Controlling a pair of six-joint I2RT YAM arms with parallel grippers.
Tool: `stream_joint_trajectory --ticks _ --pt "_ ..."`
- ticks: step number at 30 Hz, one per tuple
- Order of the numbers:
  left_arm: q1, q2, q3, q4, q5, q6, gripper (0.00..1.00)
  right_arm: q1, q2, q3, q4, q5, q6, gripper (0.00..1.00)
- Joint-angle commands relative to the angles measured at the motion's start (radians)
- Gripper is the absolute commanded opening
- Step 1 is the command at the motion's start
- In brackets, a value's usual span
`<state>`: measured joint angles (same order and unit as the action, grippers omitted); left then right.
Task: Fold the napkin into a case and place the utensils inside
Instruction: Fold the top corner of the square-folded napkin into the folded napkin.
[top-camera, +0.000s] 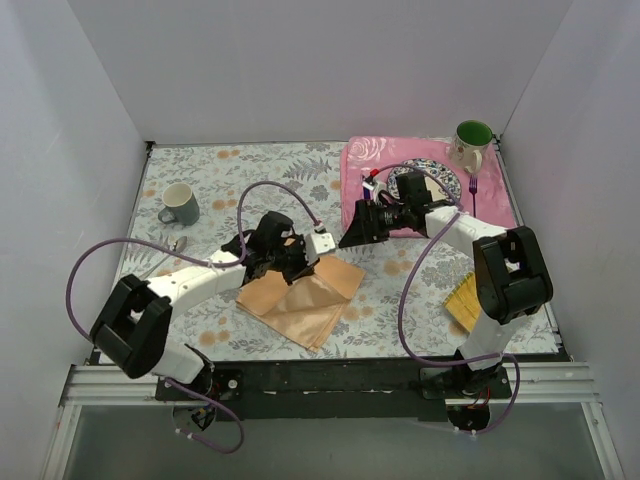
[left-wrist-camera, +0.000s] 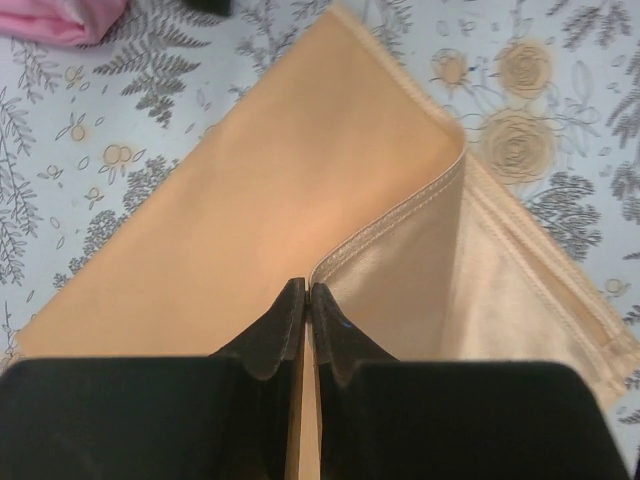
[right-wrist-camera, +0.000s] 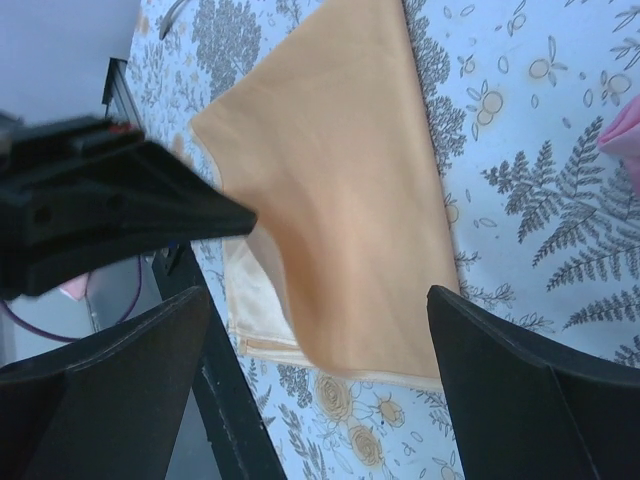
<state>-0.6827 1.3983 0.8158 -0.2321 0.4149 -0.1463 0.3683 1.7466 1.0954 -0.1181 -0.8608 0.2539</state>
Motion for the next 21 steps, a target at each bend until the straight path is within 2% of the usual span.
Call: stream_joint_trajectory --ticks 1,5,10,16,19,21 --pt "0.100 0.085 0.091 0.036 0.093 0.039 0.00 -0.003 -0.062 -0.035 -0.020 -0.057 -0.022 0.99" --pt "0.167 0.180 0.158 0.036 0.131 0.071 0.00 -0.006 -0.071 -0.060 -0.026 -0.073 -0.036 0.99" --pt "0.192 0.267 0.213 0.042 0.139 0.122 0.00 -0.011 -0.065 -0.068 -0.029 -0.110 -0.045 0.99" --pt "0.236 0.304 0.250 0.036 0.143 0.140 0.00 -0.009 -0.065 -0.081 -0.018 -0.109 -0.024 0.93" --pt "0.252 0.320 0.264 0.031 0.142 0.143 0.00 -0.011 -0.068 -0.104 0.006 -0.103 -0.002 0.84" --pt "0.258 0.327 0.270 0.039 0.136 0.143 0.00 -0.009 -0.061 -0.114 0.014 -0.103 0.008 0.73"
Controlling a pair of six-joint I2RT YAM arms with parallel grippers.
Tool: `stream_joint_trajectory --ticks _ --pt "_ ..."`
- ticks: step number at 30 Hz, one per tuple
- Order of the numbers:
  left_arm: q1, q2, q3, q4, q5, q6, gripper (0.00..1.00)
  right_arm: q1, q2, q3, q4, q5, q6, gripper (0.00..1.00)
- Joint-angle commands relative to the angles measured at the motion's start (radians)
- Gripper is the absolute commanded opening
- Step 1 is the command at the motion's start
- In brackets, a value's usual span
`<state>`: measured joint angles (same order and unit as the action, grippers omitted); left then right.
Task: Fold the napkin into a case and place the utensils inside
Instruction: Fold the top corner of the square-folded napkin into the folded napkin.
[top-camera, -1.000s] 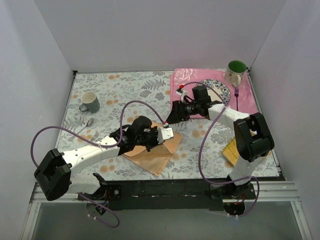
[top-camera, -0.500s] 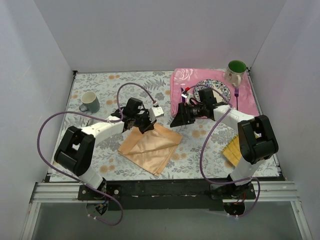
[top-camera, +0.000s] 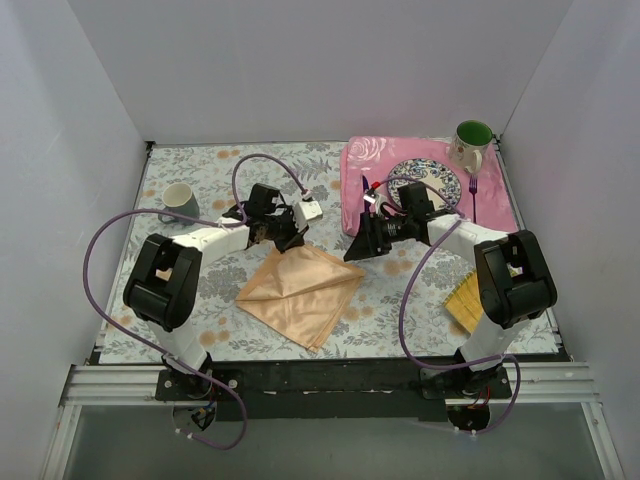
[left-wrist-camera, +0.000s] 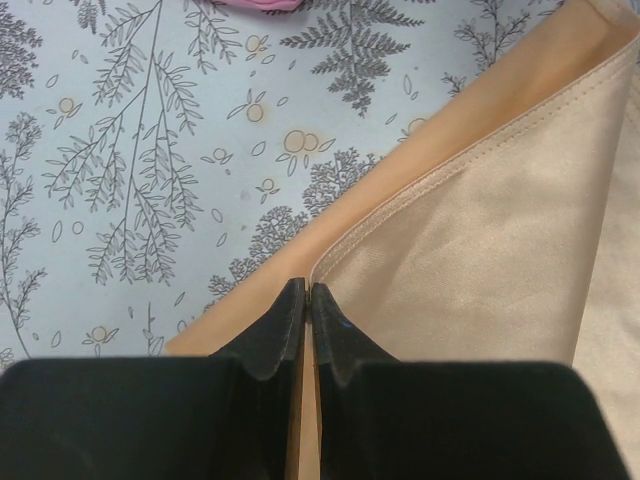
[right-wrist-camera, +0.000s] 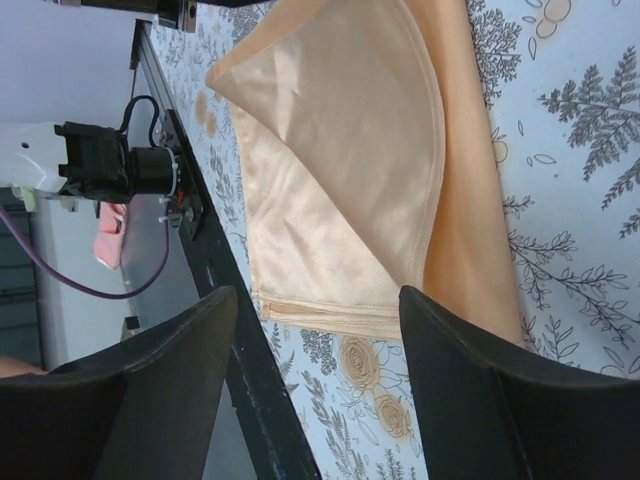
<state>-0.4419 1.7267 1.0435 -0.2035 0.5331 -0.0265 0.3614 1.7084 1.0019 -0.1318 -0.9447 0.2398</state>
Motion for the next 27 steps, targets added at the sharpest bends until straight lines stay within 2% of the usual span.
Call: stream_joint_trajectory --ticks 1,5,6,27 --pt "0.019 0.004 0.044 0.013 0.013 0.023 0.00 -0.004 -0.020 -0.020 0.029 -0.019 0.026 0.70" --pt "0.032 0.020 0.049 0.030 0.005 0.023 0.00 -0.002 -0.012 -0.031 0.057 -0.019 0.053 0.50" --pt "0.034 0.023 0.050 0.029 0.005 0.023 0.00 -0.001 -0.010 -0.032 0.063 -0.019 0.058 0.49" --pt "0.060 0.062 0.105 0.029 0.002 0.099 0.00 0.050 0.051 -0.031 0.119 0.004 0.082 0.42"
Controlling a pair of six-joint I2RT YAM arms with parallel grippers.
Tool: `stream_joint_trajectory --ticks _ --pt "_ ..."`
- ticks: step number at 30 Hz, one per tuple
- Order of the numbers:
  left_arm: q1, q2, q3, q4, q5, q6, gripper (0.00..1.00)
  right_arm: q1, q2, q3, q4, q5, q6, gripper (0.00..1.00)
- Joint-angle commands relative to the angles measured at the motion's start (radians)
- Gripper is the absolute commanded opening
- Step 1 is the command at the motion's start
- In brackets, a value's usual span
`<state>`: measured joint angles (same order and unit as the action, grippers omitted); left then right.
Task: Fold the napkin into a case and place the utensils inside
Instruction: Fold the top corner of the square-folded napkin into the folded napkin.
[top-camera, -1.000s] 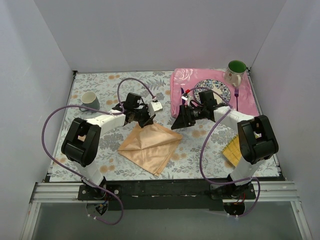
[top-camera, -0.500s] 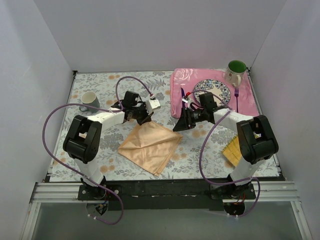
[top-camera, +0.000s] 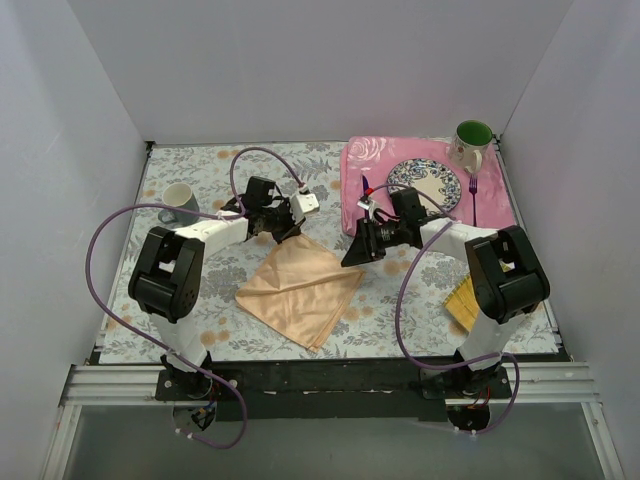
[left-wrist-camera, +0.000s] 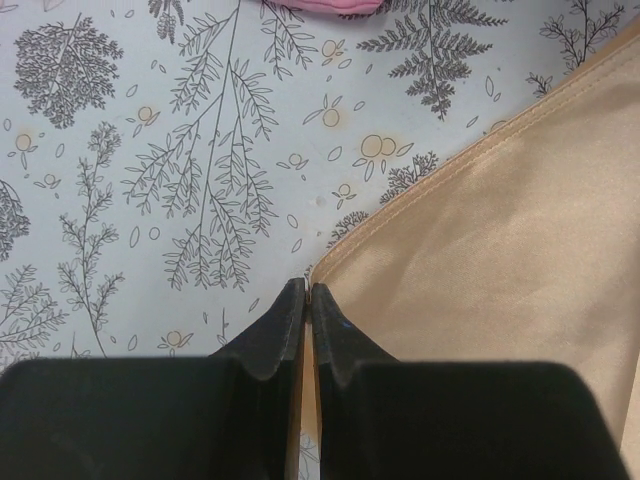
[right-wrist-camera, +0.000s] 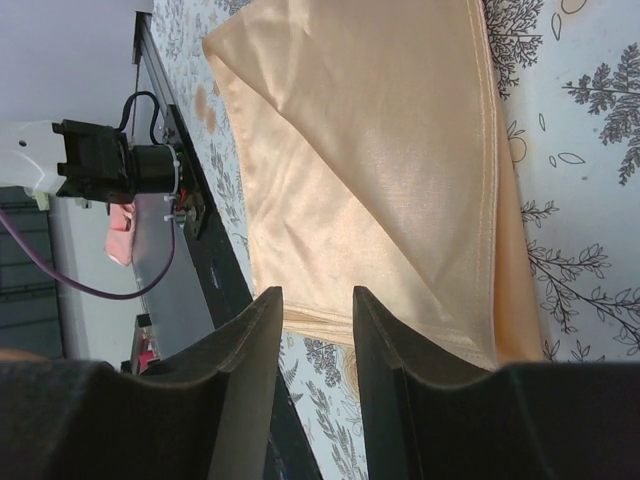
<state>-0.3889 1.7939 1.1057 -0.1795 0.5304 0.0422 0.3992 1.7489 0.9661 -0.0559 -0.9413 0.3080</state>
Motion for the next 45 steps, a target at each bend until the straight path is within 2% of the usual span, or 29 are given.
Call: stream_joint_trajectory --ticks 1,18,36,40,42,43,44,45 --pt "0.008 -0.005 0.045 0.000 0.005 0.030 0.00 0.013 0.011 0.006 0.045 0.001 0.014 0.42" --pt "0.015 -0.059 -0.023 -0.037 0.011 0.008 0.00 0.041 0.055 0.019 0.093 0.022 0.031 0.41" --pt "0.019 -0.048 -0.012 -0.029 -0.018 -0.002 0.00 0.064 0.089 0.043 0.091 0.038 0.026 0.38" --pt "0.060 -0.088 0.026 -0.041 -0.017 -0.108 0.13 0.066 0.083 0.049 0.080 0.033 0.019 0.38" --pt "0.091 -0.135 0.095 -0.116 0.069 -0.221 0.18 0.066 0.074 0.049 0.079 0.016 0.010 0.37" --pt "0.125 -0.158 0.114 -0.156 0.129 -0.264 0.31 0.066 0.061 0.046 0.082 0.009 0.009 0.37" --pt "0.136 -0.178 0.129 -0.229 0.178 -0.306 0.38 0.070 0.054 0.040 0.090 -0.002 0.019 0.37" --pt "0.145 -0.232 0.132 -0.250 0.256 -0.435 0.47 0.072 0.046 0.030 0.099 -0.025 0.023 0.37"
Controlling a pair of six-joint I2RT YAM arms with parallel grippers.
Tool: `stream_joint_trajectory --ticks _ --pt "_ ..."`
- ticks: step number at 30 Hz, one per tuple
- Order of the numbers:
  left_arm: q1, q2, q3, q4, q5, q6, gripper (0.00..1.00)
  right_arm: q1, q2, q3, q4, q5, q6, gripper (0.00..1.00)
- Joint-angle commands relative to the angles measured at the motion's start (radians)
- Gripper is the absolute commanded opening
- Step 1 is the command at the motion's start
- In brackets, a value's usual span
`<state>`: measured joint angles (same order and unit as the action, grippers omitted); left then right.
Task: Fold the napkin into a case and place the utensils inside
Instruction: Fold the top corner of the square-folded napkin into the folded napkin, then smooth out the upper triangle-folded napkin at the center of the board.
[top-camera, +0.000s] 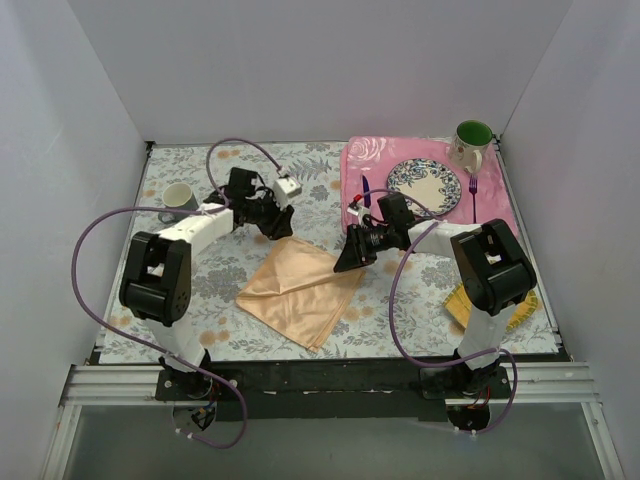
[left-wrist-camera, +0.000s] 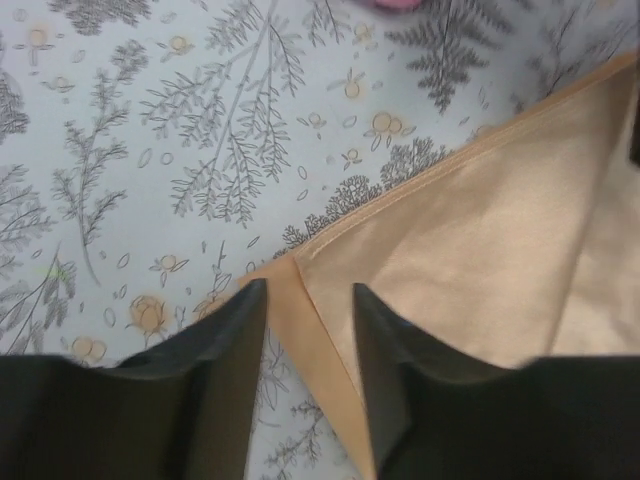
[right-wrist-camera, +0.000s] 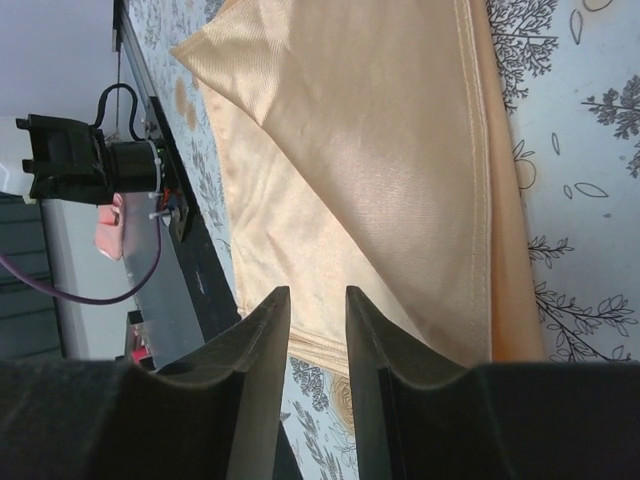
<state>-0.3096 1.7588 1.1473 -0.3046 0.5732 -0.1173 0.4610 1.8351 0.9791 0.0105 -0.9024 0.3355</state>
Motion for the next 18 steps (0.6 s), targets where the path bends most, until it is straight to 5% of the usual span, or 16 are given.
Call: stream_joint_trajectory --ticks 1,5,10,18 --pt "0.079 -0.221 0.071 -0.136 0.252 -0.342 0.57 0.014 -0.054 0.012 0.034 -0.073 -0.001 0.36" --pt "0.096 -0.341 -0.068 -0.162 0.486 -0.647 0.72 0.070 -0.085 -0.008 0.035 -0.087 0.000 0.36" --pt "0.098 -0.523 -0.423 0.250 0.585 -1.210 0.74 0.108 -0.039 0.015 0.074 -0.064 0.022 0.36" --pt "0.159 -0.501 -0.682 0.433 0.562 -1.415 0.71 0.120 0.039 0.072 0.100 -0.052 0.048 0.36"
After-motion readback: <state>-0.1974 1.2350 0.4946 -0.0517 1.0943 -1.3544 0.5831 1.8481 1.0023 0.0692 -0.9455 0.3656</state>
